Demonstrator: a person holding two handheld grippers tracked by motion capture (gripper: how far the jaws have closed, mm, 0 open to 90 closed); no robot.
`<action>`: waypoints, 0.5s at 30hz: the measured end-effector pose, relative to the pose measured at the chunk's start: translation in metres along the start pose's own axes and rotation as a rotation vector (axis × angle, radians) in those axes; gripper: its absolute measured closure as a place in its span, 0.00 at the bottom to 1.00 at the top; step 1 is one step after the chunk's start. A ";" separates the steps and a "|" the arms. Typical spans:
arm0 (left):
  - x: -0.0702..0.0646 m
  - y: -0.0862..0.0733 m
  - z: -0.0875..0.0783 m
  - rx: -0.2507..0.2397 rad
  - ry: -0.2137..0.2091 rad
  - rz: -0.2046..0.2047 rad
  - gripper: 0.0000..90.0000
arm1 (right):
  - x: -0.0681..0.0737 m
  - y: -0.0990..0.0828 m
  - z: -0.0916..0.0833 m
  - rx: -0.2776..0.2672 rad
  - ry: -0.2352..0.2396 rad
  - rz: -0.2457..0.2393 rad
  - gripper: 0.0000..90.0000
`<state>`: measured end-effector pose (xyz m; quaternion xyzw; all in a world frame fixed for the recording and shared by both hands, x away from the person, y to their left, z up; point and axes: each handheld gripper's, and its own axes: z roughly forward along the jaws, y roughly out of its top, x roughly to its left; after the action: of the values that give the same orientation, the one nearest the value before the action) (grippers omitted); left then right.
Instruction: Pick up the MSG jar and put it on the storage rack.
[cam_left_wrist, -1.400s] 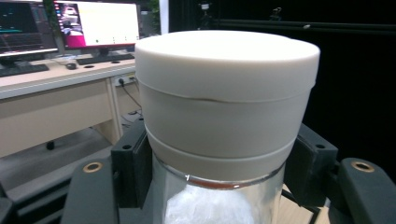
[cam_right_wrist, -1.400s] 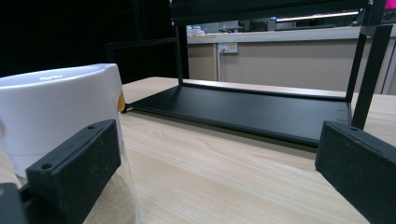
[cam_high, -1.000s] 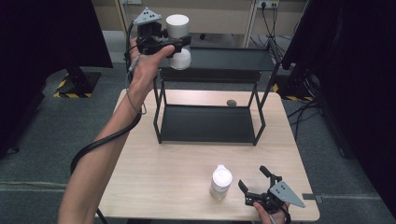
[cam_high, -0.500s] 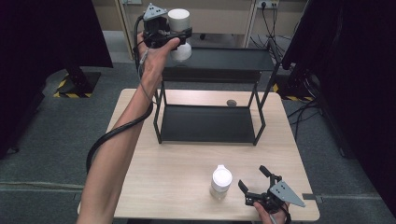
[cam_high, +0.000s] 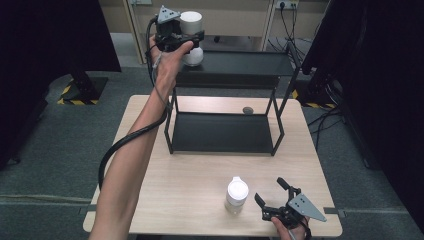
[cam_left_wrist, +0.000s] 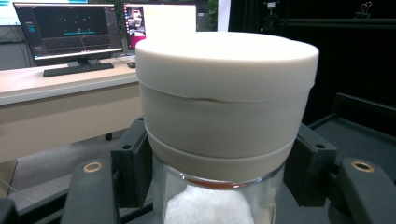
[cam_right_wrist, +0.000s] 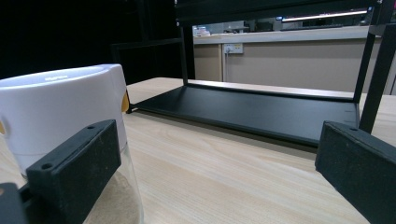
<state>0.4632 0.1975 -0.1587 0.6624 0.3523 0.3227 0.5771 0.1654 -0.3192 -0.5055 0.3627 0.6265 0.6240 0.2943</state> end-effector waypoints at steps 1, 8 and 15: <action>0.000 -0.001 0.001 0.000 0.000 0.000 0.39 | 0.000 0.000 0.000 0.000 0.001 -0.001 0.00; 0.000 -0.008 0.003 -0.006 0.007 0.000 0.39 | 0.000 0.000 0.000 -0.001 0.004 -0.001 0.00; 0.002 -0.007 0.003 -0.002 -0.001 0.015 0.38 | 0.001 0.000 0.001 -0.001 0.008 -0.002 0.00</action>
<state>0.4664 0.1979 -0.1661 0.6646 0.3467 0.3271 0.5755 0.1654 -0.3181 -0.5056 0.3594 0.6279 0.6253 0.2926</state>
